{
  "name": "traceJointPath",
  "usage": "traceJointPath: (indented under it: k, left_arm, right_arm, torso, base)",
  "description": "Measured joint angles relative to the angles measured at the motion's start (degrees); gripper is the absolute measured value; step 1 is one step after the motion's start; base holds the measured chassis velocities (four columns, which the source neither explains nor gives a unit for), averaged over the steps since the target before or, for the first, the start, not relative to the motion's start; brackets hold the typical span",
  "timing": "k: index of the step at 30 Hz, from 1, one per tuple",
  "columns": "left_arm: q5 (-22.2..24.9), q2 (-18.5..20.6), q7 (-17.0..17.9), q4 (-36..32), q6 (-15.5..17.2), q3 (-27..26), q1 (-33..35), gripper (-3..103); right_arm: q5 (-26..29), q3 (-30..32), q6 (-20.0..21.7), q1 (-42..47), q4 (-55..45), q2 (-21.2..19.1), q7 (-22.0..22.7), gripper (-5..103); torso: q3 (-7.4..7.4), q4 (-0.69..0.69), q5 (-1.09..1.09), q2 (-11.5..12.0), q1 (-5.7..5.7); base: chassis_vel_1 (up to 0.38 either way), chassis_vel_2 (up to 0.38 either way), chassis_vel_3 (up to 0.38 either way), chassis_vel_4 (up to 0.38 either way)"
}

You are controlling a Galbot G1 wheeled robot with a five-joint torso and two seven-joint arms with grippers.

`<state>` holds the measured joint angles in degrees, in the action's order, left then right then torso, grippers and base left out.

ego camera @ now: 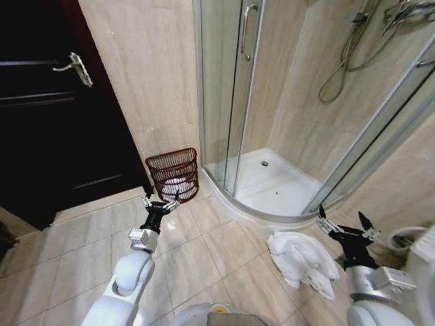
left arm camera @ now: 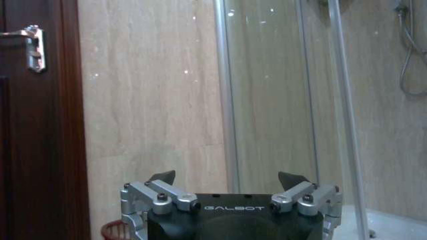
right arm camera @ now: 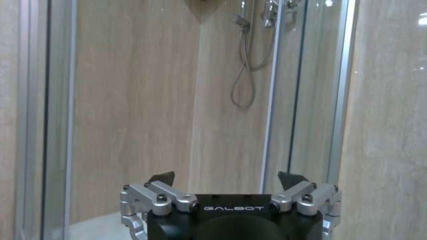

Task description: Discard the used towel into the hamper.

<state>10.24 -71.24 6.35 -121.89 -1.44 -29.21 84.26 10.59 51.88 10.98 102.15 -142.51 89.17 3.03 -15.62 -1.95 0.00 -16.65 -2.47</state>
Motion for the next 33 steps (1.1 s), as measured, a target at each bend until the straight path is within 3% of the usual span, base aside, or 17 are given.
traceJointPath:
  k: [13,21,24,33]
  left_arm:
    - [-0.11,-0.28,-0.15,0.65,-0.94,-0.29,1.03,100]
    - [-0.10,-0.34,-0.22,1.35,-1.16,-0.41,0.65,100]
    - [-0.06,-0.36,-0.29,1.62,-1.20,-0.26,0.37,100]
    - [2.05,1.42,-0.37,2.99,-1.70,-0.13,-2.44,100]
  right_arm:
    - [0.24,-0.08,0.70,-0.49,0.48,-0.17,0.03,100]
    - [0.09,-0.49,0.31,-1.47,1.51,-0.43,0.02,100]
    - [0.08,-0.44,-0.37,-1.54,1.97,-0.50,0.15,100]
    - [-0.12,-0.34,-0.15,-2.62,3.66,-1.06,1.61,100]
  torso:
    - [0.01,0.00,-0.02,0.00,0.03]
    - [0.01,-0.02,0.01,0.00,0.03]
    - [0.00,0.03,0.02,0.00,0.02]
    - [0.01,-0.04,-0.01,0.00,0.03]
  base:
    - [-0.025,-0.032,0.020,0.035]
    - [-0.192,-0.154,0.187,0.167]
    - [-0.162,-0.176,0.153,0.070]
    - [0.026,-0.013,0.007,0.008]
